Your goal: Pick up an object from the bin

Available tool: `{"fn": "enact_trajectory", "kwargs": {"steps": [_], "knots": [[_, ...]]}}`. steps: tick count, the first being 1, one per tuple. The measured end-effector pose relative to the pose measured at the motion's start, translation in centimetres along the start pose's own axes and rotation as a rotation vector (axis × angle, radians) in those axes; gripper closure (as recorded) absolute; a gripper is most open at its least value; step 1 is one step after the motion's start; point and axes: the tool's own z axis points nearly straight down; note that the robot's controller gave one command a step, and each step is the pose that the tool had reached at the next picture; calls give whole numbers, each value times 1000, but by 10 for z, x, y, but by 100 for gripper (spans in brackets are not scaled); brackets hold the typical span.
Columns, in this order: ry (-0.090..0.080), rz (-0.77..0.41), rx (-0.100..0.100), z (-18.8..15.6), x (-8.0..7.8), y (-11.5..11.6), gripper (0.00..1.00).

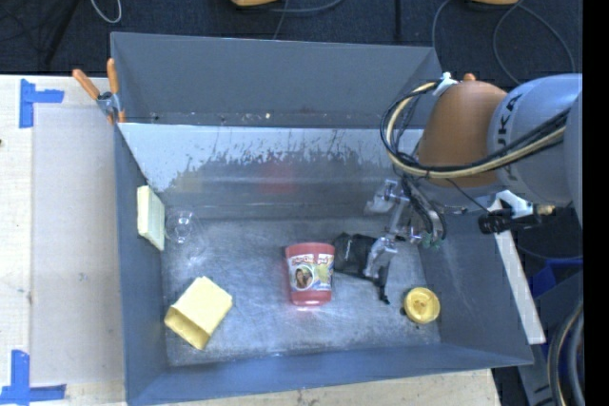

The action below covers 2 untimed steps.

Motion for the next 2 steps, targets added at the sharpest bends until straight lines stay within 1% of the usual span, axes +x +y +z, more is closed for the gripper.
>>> {"fn": "enact_trajectory", "kwargs": {"steps": [1, 2], "knots": [[-18, -52, 0, 6, 4, -3, 100], [-18, -52, 0, 6, 4, -3, 100]]}}
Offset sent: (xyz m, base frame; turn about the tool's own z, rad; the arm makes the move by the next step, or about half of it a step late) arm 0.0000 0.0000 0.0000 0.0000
